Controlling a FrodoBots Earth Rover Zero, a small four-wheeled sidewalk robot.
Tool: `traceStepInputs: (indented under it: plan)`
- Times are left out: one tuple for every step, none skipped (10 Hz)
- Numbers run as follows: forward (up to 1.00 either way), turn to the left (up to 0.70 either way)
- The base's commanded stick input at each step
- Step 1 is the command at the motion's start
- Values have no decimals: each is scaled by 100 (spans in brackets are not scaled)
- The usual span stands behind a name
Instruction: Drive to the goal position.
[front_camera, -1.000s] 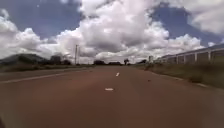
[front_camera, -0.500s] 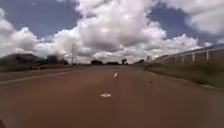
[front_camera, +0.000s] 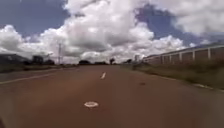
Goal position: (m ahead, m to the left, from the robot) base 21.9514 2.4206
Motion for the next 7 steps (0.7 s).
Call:
traceStepInputs:
  plan:
    - [100, 0]
    - [100, 0]
    - [100, -2]
    - [100, -5]
    - [100, -15]
    - [100, -33]
    - [100, -21]
